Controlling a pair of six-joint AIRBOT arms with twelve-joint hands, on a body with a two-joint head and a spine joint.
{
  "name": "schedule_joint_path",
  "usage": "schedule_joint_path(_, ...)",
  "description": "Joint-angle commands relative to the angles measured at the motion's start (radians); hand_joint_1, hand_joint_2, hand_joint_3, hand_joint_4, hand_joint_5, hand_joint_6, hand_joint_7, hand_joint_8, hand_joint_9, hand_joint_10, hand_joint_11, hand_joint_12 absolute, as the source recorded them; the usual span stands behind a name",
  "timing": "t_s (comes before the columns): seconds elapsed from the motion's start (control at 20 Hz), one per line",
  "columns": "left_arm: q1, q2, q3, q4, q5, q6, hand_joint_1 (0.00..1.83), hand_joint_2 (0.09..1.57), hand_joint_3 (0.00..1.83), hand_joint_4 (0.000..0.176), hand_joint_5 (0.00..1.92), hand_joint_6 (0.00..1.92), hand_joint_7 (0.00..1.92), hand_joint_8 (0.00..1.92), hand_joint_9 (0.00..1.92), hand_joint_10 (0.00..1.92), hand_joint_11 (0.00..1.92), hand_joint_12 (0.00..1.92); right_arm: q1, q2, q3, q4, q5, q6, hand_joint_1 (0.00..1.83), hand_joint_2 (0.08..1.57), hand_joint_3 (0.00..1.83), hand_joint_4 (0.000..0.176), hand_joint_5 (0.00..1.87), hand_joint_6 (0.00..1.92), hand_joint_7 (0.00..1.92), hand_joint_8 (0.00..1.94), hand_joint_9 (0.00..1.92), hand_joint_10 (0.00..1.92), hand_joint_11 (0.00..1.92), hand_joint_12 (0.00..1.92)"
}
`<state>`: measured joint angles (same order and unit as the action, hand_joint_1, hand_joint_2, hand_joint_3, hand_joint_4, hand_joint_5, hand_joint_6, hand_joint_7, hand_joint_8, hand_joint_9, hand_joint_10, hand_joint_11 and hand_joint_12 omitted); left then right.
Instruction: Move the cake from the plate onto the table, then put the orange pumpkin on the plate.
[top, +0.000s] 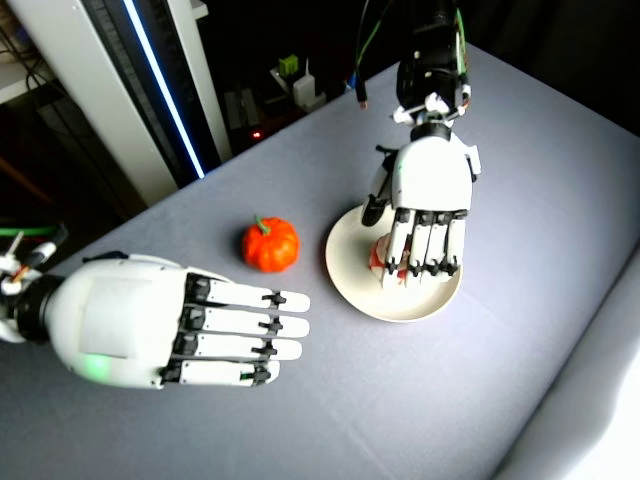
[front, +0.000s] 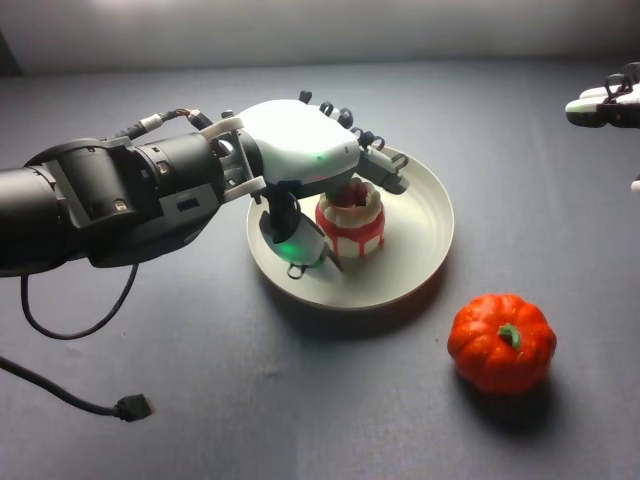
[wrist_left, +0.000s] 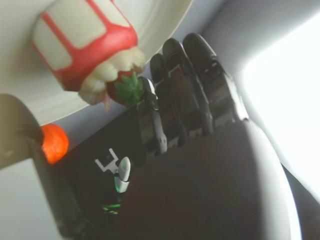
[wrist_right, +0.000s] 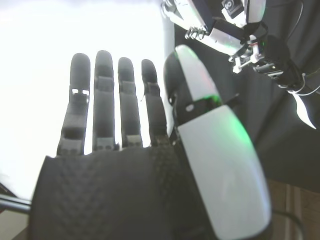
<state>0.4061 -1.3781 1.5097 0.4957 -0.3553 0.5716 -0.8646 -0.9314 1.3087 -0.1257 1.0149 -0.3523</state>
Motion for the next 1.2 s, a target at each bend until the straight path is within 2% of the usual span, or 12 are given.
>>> schedule_joint_path(0.0, -0.002, 0.0, 0.008, -0.01, -0.074, 0.0, 1.01, 0.84, 0.0, 0.058, 0.61, 0.0, 0.61, 0.0, 0.64, 0.01, 0.35, 0.97, 0.008, 0.001, 0.006, 0.037, 0.115, 0.006, 0.92, 1.35, 0.0, 0.0, 0.45, 0.0, 0.41, 0.01, 0.46, 0.01, 0.11, 1.13)
schedule_joint_path(0.1, 0.006, -0.011, 0.019, -0.01, -0.066, -0.001, 1.1, 0.95, 0.0, 0.0, 0.73, 0.0, 0.76, 0.01, 0.78, 0.02, 0.4, 1.03, 0.003, 0.001, 0.006, 0.037, 0.115, 0.006, 0.96, 1.35, 0.0, 0.0, 0.45, 0.0, 0.42, 0.0, 0.46, 0.01, 0.09, 1.12)
schedule_joint_path(0.15, 0.007, -0.015, 0.022, -0.011, -0.065, -0.002, 1.2, 1.02, 0.01, 0.0, 0.82, 0.01, 0.88, 0.02, 0.89, 0.05, 0.38, 1.2, 0.003, 0.001, 0.006, 0.037, 0.115, 0.006, 0.94, 1.35, 0.0, 0.0, 0.45, 0.0, 0.42, 0.0, 0.46, 0.01, 0.09, 1.13)
schedule_joint_path(0.2, 0.009, -0.018, 0.026, -0.011, -0.064, -0.005, 1.26, 1.05, 0.0, 0.0, 1.11, 0.34, 1.03, 0.83, 1.07, 0.11, 0.54, 1.28, 0.002, 0.0, 0.006, 0.037, 0.115, 0.006, 0.95, 1.35, 0.0, 0.0, 0.44, 0.0, 0.4, 0.0, 0.44, 0.0, 0.05, 1.15)
schedule_joint_path(0.25, 0.009, -0.018, 0.028, -0.012, -0.062, -0.005, 1.27, 1.07, 0.0, 0.0, 1.16, 0.42, 1.04, 1.04, 1.23, 0.2, 0.72, 1.29, 0.001, 0.0, 0.006, 0.037, 0.115, 0.006, 0.98, 1.34, 0.0, 0.0, 0.45, 0.0, 0.41, 0.0, 0.45, 0.0, 0.05, 1.16)
schedule_joint_path(0.55, -0.002, -0.004, 0.026, -0.041, -0.106, -0.021, 1.2, 1.15, 0.0, 0.006, 0.97, 1.04, 0.86, 1.13, 1.05, 0.02, 0.52, 0.92, -0.007, -0.001, 0.004, 0.037, 0.115, 0.007, 1.01, 1.34, 0.0, 0.0, 0.46, 0.0, 0.42, 0.0, 0.46, 0.0, 0.09, 1.11)
schedule_joint_path(0.65, -0.028, 0.032, 0.002, -0.006, -0.098, -0.022, 1.2, 1.08, 0.0, 0.0, 1.1, 0.73, 0.88, 1.37, 0.92, 1.41, 0.76, 1.82, -0.007, -0.001, 0.004, 0.037, 0.115, 0.007, 0.96, 1.36, 0.0, 0.0, 0.45, 0.0, 0.42, 0.0, 0.46, 0.0, 0.04, 1.19)
schedule_joint_path(0.7, -0.036, 0.046, -0.007, 0.005, -0.097, -0.023, 1.19, 1.06, 0.0, 0.0, 1.12, 0.72, 0.94, 1.21, 0.93, 1.48, 0.78, 1.84, -0.007, 0.0, 0.004, 0.037, 0.115, 0.007, 0.97, 1.37, 0.0, 0.0, 0.44, 0.0, 0.41, 0.0, 0.44, 0.0, 0.02, 1.19)
schedule_joint_path(0.8, -0.069, 0.095, -0.04, 0.074, -0.099, -0.053, 1.37, 1.04, 0.0, 0.0, 1.15, 0.45, 1.13, 0.79, 1.1, 1.01, 0.88, 1.1, -0.009, 0.0, 0.003, 0.038, 0.114, 0.007, 1.03, 1.34, 0.0, 0.0, 0.45, 0.0, 0.43, 0.0, 0.46, 0.0, 0.1, 1.12)
schedule_joint_path(0.95, -0.094, 0.154, -0.075, 0.158, -0.128, -0.131, 1.4, 1.02, 0.0, 0.0, 1.14, 0.5, 1.22, 0.53, 1.15, 0.97, 0.94, 0.89, -0.014, 0.001, 0.0, 0.038, 0.106, 0.007, 1.01, 1.34, 0.0, 0.0, 0.45, 0.0, 0.4, 0.0, 0.46, 0.01, 0.13, 1.03)
schedule_joint_path(1.05, -0.099, 0.207, -0.113, 0.196, -0.14, -0.145, 1.39, 1.07, 0.0, 0.0, 1.02, 0.8, 1.15, 0.65, 1.0, 1.12, 0.86, 0.93, -0.014, 0.001, -0.002, 0.038, 0.105, 0.007, 1.03, 1.35, 0.0, 0.0, 0.44, 0.0, 0.38, 0.0, 0.43, 0.0, 0.11, 1.0)
schedule_joint_path(1.15, -0.103, 0.262, -0.154, 0.271, -0.129, -0.172, 1.28, 1.09, 0.0, 0.0, 1.12, 0.44, 1.02, 1.17, 0.96, 1.0, 0.76, 1.4, -0.016, 0.001, -0.003, 0.038, 0.104, 0.007, 1.04, 1.35, 0.0, 0.0, 0.45, 0.0, 0.38, 0.0, 0.42, 0.0, 0.08, 1.09)
